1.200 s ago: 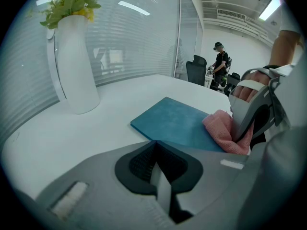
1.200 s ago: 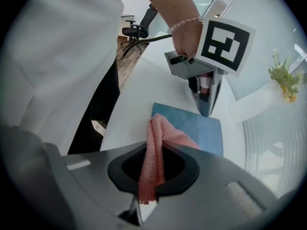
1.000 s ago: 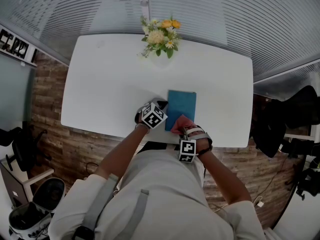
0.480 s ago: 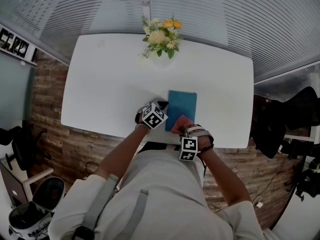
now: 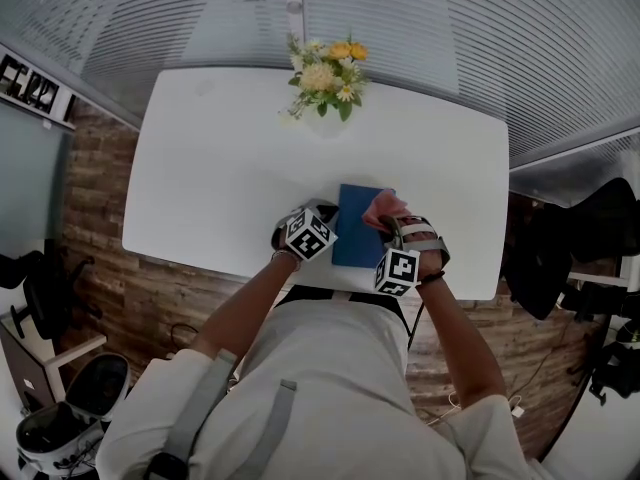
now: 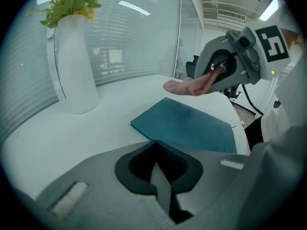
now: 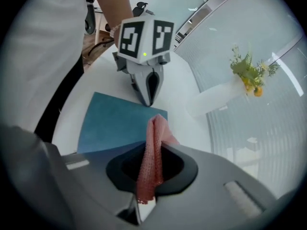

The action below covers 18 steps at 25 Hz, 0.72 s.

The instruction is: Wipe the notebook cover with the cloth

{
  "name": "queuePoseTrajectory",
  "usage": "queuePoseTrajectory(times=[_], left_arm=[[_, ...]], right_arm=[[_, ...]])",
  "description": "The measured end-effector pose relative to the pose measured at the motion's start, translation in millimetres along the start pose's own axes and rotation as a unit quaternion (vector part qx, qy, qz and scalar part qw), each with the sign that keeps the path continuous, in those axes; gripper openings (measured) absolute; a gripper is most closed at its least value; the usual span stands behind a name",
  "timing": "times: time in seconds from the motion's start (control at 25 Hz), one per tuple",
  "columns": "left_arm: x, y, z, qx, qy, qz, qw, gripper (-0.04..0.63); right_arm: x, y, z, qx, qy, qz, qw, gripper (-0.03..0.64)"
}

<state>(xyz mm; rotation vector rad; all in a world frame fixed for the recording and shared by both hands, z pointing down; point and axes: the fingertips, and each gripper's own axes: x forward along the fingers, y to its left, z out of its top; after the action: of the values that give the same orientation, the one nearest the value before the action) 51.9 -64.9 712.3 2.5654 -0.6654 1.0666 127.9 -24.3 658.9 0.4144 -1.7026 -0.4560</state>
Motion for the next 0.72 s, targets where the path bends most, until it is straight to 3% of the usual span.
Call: queuePoseTrajectory(times=[0.28,0.72], left_arm=[[-0.2,-0.2,0.8,-0.001,0.0,-0.001,1.0,0.002],[-0.9,0.1,1.6,-0.001,0.001,-0.004,1.0,0.002]], right_arm=[[29.6,-45.2,-28.0,-0.027,0.034,-0.052,0.998,0.028],[79.1,-41.1,-61.4,-0.033,0.089,-0.022,0.995,0.028]])
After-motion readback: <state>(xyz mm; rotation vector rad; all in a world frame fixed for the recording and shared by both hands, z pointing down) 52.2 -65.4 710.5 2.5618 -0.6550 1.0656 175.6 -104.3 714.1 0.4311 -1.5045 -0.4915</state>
